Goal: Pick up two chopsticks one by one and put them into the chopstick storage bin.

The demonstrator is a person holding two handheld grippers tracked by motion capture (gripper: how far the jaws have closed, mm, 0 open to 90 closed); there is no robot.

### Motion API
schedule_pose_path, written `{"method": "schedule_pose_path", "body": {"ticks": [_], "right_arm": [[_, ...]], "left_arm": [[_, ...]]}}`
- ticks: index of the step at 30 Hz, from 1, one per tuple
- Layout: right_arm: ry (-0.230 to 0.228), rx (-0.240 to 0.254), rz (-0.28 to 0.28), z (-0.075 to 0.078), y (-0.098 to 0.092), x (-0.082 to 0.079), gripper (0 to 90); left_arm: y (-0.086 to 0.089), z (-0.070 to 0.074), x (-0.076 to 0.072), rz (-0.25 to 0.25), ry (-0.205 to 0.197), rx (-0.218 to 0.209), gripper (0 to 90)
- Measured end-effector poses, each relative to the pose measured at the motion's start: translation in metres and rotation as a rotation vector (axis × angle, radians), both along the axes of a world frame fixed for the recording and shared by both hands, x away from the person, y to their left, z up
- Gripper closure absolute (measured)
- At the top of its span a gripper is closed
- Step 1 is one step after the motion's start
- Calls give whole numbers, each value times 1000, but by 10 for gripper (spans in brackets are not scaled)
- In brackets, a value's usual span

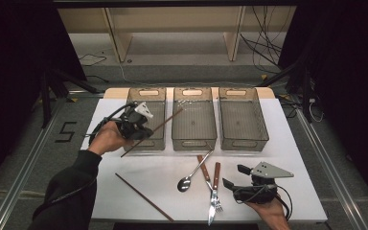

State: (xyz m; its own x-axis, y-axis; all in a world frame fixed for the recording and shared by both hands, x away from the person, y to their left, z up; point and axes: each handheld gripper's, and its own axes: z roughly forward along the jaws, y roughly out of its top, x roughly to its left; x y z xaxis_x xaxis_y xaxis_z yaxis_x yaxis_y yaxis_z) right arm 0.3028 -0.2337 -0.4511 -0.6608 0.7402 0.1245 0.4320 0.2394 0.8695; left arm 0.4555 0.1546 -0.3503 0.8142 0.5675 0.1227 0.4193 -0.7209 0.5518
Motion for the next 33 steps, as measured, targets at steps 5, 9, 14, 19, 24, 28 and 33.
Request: {"method": "schedule_pose_path", "body": {"ticks": [5,9,14,19,24,28,33], "right_arm": [[0,1,0,0,0,0,246],[1,2,0,0,0,0,245],[1,3,3,0,0,0,246],[-1,3,5,0,0,-1,245],[3,5,5,0,-1,0,246],[2,4,5,0,0,0,246],[2,5,6,0,0,0,246]], "left_arm": [[10,9,21,99,-23,-49,848],[11,13,34,145,-44,-46,849],[14,12,51,203,-66,-69,849],[17,9,64,240,-83,-69,848],[20,7,70,265,-85,-76,848],[22,1,74,281,-72,-75,848],[24,-8,76,305,-54,-87,847]]}}
